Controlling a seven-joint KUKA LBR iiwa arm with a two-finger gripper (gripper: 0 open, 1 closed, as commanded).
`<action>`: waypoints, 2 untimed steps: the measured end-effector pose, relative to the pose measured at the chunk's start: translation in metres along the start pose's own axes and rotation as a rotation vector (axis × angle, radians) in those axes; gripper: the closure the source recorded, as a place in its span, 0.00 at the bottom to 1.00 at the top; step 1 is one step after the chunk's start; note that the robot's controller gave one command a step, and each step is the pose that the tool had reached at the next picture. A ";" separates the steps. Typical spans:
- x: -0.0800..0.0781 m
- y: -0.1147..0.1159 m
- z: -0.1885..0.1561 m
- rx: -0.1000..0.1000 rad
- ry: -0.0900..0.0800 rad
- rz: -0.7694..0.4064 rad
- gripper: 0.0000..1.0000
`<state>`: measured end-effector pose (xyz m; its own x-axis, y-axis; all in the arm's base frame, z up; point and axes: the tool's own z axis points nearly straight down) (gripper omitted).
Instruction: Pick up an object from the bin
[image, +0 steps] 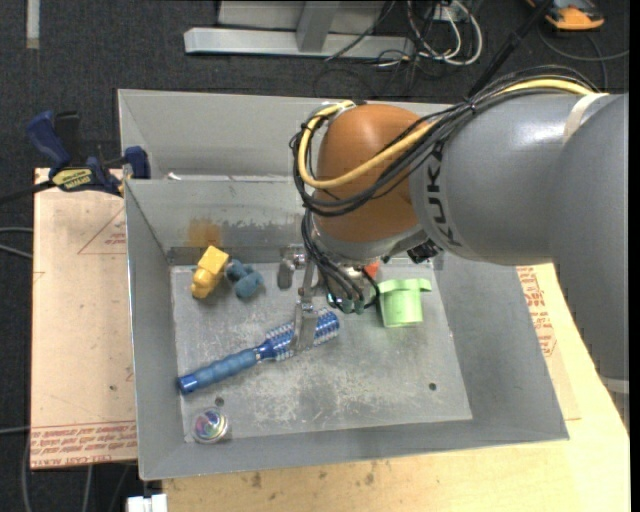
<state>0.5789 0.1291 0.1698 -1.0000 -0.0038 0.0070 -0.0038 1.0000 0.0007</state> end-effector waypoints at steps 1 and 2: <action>0.049 0.035 0.105 0.000 0.002 -0.028 0.00; 0.045 0.033 0.100 -0.001 -0.007 -0.022 1.00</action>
Offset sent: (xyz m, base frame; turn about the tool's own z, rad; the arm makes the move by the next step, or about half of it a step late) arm -0.0462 0.0324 -0.0998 -0.0223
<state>0.5331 0.1621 0.0701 -0.9997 -0.0255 -0.0005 -0.0255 0.9997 0.0019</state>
